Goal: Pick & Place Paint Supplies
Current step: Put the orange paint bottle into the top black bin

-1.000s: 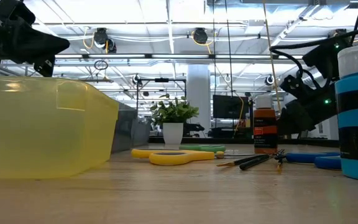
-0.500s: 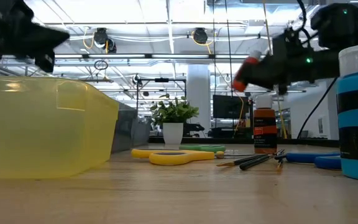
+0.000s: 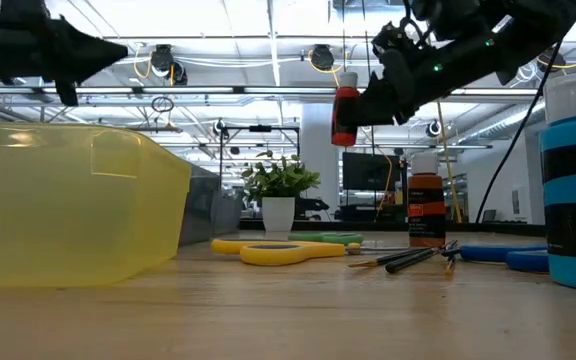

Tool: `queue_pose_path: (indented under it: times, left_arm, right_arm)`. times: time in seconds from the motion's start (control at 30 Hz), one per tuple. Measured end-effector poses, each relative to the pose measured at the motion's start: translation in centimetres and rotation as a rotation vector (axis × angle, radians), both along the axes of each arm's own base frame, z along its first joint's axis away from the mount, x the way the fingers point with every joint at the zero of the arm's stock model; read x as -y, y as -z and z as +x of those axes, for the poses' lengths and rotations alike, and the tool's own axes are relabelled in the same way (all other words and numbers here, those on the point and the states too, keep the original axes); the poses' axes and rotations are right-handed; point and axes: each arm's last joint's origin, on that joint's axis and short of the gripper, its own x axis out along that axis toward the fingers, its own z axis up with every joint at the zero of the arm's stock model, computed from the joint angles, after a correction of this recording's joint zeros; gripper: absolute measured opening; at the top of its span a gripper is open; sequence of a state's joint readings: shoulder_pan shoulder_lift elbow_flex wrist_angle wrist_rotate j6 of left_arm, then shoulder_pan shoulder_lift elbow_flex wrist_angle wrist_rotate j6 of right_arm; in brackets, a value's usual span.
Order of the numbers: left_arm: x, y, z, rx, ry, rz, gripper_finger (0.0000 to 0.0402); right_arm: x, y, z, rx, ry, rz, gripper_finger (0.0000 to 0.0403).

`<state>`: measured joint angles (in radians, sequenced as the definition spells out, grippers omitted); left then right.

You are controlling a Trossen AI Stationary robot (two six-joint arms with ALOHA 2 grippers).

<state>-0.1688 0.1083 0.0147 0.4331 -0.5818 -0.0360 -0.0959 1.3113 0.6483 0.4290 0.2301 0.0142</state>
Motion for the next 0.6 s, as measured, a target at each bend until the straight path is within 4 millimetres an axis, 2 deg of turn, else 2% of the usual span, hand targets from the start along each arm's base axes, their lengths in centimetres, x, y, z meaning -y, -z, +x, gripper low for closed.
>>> queue_pose_path:
  times: [0.1,0.27,0.4,0.6]
  left_arm:
    - [-0.3,-0.1,0.5,0.006,-0.021,-0.039,0.0021]
    - [-1.1,-2.3,2.3,-0.110,-0.081,-0.041,0.0021]
    - [-2.0,-4.0,5.5,-0.312,-0.123,-0.057,0.0021]
    - [-2.7,-6.4,11.9,-0.441,0.064,-0.062,0.0022]
  right_arm:
    - [0.5,0.0,-0.1,-0.002,0.019,0.004,0.0110]
    - [1.4,1.3,0.4,-0.029,0.006,0.048,0.0108]
    - [2.3,1.5,1.2,0.032,-0.052,0.068,0.0113]
    - [2.7,2.1,2.1,0.059,-0.111,0.078,0.0110]
